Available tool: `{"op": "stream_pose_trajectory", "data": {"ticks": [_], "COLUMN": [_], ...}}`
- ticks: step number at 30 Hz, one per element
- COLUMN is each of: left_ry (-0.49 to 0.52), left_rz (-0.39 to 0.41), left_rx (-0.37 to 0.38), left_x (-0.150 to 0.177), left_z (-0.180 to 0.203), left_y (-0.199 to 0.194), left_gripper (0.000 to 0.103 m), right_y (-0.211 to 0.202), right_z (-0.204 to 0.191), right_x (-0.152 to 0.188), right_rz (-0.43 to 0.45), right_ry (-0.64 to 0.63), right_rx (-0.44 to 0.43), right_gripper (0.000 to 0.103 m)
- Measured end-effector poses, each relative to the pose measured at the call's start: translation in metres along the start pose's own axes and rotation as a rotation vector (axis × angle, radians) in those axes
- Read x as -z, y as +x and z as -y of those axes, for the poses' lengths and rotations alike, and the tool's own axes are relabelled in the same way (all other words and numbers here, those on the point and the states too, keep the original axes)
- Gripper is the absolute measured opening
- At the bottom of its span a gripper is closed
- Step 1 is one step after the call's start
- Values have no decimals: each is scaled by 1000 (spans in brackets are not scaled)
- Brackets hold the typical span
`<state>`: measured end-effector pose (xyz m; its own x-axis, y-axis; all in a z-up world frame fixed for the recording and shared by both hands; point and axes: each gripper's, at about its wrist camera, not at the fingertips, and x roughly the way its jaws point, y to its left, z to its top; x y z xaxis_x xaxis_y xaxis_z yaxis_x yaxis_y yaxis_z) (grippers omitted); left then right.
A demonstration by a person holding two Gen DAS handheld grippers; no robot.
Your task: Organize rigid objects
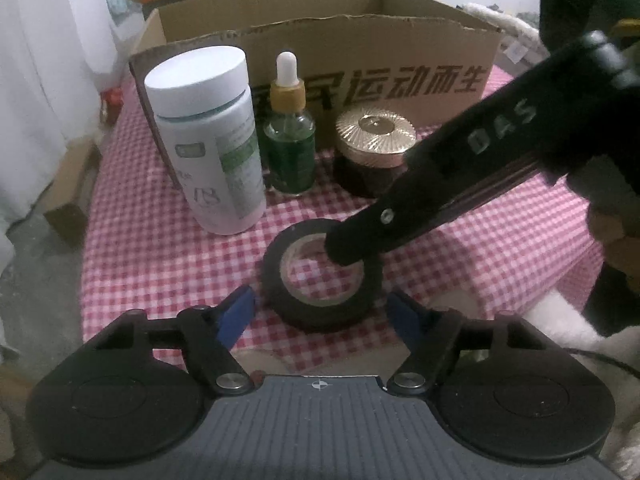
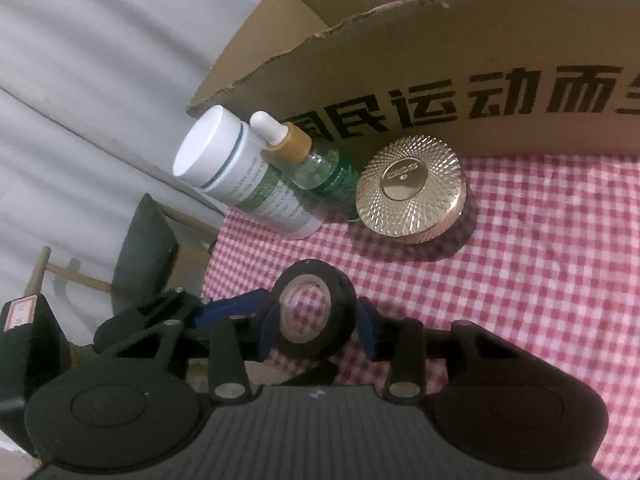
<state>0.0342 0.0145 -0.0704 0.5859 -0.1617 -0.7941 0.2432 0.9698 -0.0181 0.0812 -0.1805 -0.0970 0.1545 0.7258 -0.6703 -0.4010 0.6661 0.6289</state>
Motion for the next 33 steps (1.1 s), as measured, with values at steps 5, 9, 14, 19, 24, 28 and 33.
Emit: {"op": "stream_pose_trajectory", "data": {"ticks": [5,9,14,19,24,28,33], "left_ry": [21,25,76,141,199,226,212], "left_rz": [3,1,0,2,2,0,-3], "left_rx": [3,33,85,126,151,143,149], "left_x": [-4,-13,-23,-35,-42,-43,-45], "left_z": [2,10,33,57,76,82,81], "left_y": [1,3,10,18,24,25,25], "left_gripper": [68,67,66,66,66,65,64], "right_y": [3,-1,-14,-36,-52,-57,-58], "right_z": [2,7,24,38,48,49,41], "right_x": [-1,1,7,19,30,31,30], "right_rz": [-13,-4,28,75,125,145,144], "right_ry": [2,20,57,95,106,68,-31], "right_rx": [-3,-2,19,55,96,152,220], "right_gripper": [39,39,40,40,40,39,33]}}
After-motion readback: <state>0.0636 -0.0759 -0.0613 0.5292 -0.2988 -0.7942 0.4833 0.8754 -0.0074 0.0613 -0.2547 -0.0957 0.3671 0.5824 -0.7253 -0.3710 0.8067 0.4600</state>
